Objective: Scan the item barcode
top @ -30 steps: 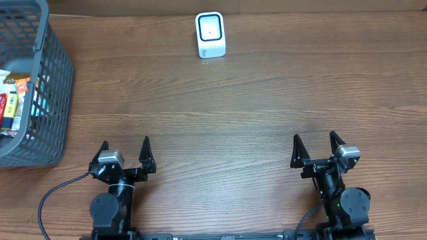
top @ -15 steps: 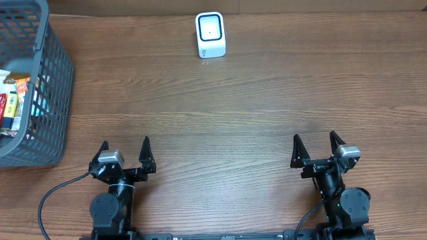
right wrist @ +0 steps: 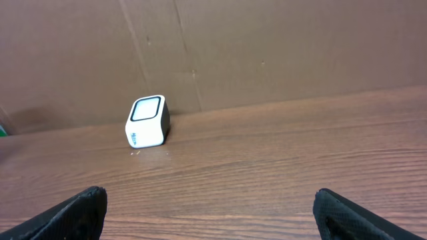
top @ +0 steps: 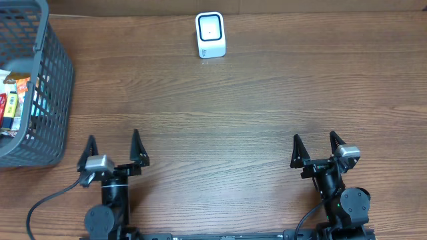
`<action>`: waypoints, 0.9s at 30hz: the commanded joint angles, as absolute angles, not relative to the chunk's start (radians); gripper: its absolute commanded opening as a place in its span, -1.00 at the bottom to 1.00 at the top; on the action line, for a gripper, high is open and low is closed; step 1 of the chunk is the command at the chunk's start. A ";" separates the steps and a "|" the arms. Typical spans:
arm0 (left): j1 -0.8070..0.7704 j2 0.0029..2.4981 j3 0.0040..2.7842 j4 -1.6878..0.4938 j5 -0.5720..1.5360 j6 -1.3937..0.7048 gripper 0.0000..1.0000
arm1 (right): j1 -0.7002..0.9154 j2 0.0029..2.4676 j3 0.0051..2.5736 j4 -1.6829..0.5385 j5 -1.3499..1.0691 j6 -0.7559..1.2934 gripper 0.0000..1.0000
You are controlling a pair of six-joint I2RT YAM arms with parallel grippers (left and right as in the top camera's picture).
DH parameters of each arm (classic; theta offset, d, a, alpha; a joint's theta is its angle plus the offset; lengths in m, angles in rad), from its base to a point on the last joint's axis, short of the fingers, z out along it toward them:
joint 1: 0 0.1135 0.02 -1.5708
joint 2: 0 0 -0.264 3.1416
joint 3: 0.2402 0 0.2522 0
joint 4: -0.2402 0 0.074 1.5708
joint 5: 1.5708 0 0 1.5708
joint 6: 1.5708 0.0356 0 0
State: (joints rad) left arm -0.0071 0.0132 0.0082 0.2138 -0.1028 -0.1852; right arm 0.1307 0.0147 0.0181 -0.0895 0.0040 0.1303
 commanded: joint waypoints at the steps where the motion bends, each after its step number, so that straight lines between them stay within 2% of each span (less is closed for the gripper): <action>1: -0.009 0.004 0.005 0.313 -0.138 -0.127 1.00 | 0.126 0.004 0.008 -0.084 0.005 0.131 1.00; 17: -0.009 0.004 0.020 1.038 -0.075 0.098 0.99 | 0.126 0.004 0.008 -0.083 0.005 0.131 1.00; 21: -0.009 0.004 0.089 1.110 -0.057 0.145 1.00 | 0.126 0.004 0.008 -0.084 0.005 0.131 1.00; 27: -0.009 0.005 0.275 1.064 0.014 0.196 1.00 | 0.126 0.004 0.008 -0.084 0.005 0.131 1.00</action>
State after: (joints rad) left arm -0.0071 0.0116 0.1783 1.0687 -0.0368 0.1356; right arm 0.1307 0.0147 0.0181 -0.0902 0.0044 0.1307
